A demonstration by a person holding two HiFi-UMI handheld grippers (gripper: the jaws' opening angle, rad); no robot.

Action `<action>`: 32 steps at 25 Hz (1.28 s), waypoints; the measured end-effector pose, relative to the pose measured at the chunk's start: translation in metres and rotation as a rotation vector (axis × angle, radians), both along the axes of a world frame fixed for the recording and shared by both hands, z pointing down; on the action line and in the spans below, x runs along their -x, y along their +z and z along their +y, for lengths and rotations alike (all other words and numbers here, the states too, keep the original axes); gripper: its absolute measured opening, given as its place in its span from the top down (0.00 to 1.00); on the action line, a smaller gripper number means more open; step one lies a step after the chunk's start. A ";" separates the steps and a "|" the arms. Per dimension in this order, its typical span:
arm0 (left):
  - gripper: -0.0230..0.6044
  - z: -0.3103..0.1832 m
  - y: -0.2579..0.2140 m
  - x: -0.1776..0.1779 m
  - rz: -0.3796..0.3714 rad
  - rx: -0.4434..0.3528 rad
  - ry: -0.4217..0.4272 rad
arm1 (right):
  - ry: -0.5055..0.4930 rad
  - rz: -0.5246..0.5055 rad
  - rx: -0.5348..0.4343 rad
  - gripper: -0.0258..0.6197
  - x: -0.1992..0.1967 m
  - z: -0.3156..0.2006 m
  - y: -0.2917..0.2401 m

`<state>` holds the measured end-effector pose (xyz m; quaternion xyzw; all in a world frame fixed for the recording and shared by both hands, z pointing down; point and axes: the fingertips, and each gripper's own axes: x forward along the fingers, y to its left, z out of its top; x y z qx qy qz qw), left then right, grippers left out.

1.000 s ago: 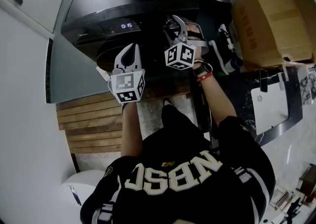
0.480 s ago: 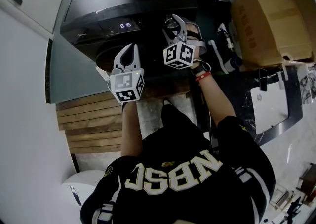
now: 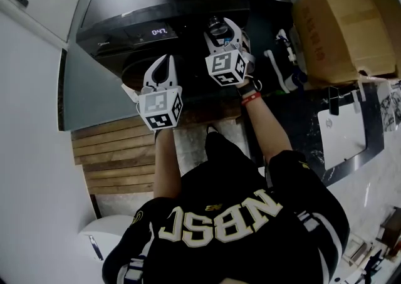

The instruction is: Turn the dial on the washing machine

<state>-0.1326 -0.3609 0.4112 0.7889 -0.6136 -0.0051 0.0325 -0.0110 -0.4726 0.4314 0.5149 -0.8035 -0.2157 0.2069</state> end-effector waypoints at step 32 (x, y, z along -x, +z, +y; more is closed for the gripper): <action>0.94 0.000 0.001 -0.003 0.011 0.002 -0.001 | 0.075 -0.458 0.146 0.54 -0.014 -0.007 -0.001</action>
